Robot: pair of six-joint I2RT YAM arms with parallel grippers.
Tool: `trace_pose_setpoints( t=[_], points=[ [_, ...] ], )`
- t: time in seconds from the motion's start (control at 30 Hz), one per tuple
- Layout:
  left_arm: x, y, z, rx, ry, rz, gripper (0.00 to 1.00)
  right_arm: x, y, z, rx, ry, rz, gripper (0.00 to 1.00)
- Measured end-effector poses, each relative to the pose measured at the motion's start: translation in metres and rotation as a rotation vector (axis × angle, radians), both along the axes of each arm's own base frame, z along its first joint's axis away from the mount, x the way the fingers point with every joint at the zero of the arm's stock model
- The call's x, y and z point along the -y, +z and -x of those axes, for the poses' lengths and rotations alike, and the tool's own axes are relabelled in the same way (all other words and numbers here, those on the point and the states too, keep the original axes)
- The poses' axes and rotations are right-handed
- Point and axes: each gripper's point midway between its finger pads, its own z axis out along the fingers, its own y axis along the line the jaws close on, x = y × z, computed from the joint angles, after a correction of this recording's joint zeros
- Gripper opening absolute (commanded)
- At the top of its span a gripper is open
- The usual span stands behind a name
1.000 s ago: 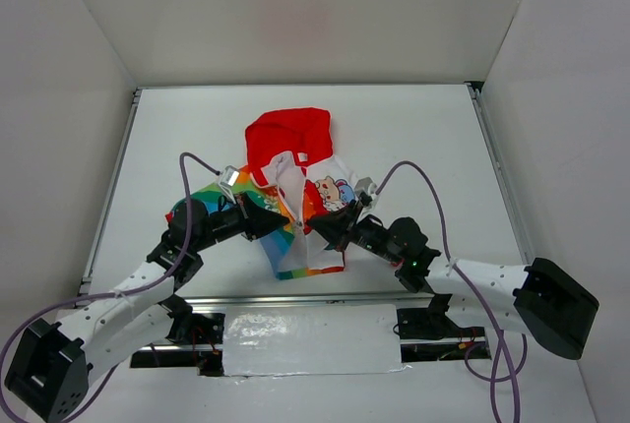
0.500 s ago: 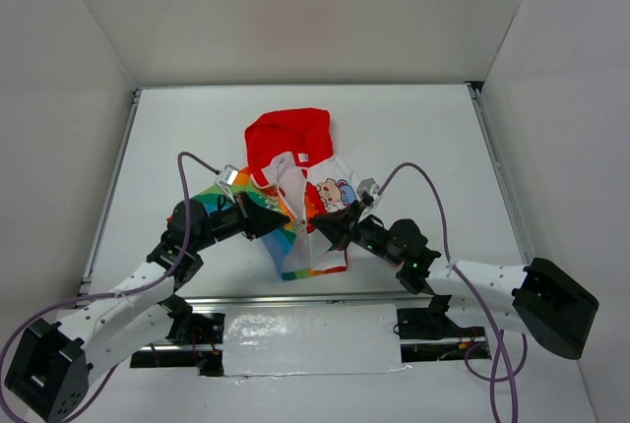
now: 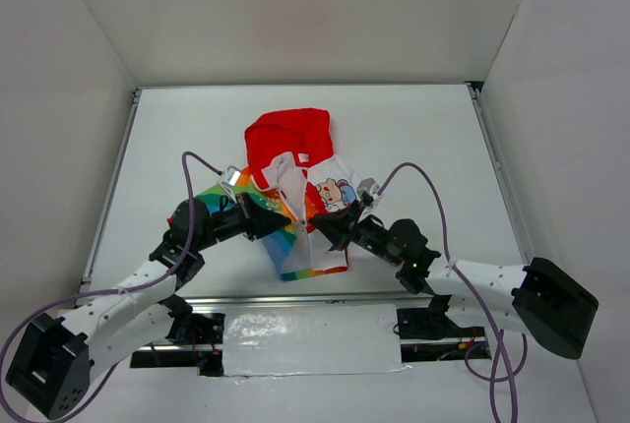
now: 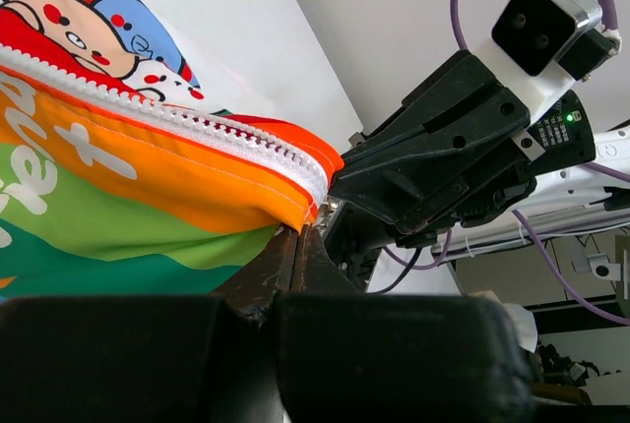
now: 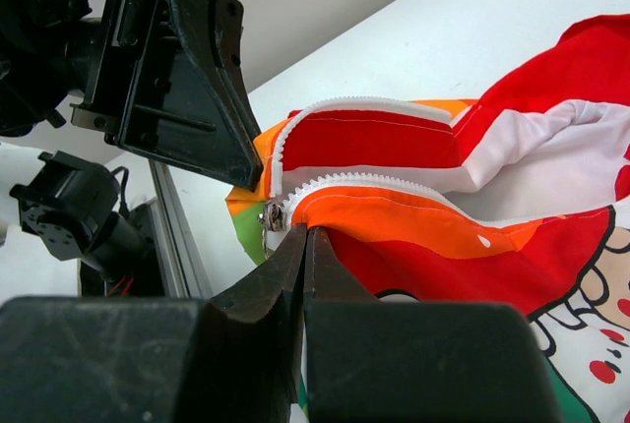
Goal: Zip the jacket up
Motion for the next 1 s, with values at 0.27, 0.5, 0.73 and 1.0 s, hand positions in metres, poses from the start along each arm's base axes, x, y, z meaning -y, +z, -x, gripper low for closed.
trace_pose_setpoints(
  t=[0.27,0.5,0.73,1.0],
  points=[
    [0.0011,-0.0025,0.0011,-0.006,-0.010,-0.003,0.00,-0.0009,-0.0029,-0.0011,-0.006,-0.002,0.008,0.00],
    [0.0024,-0.0045,0.0015,-0.011,-0.019,-0.005,0.00,-0.0006,-0.0010,-0.0034,-0.006,-0.013,0.005,0.00],
    [0.0032,-0.0038,0.0018,-0.007,-0.025,-0.003,0.00,-0.0015,0.0025,-0.0059,-0.005,-0.021,0.003,0.00],
    [0.0027,-0.0050,0.0024,-0.009,-0.025,-0.008,0.00,-0.0025,0.0003,-0.0075,-0.012,-0.025,0.010,0.00]
  ],
)
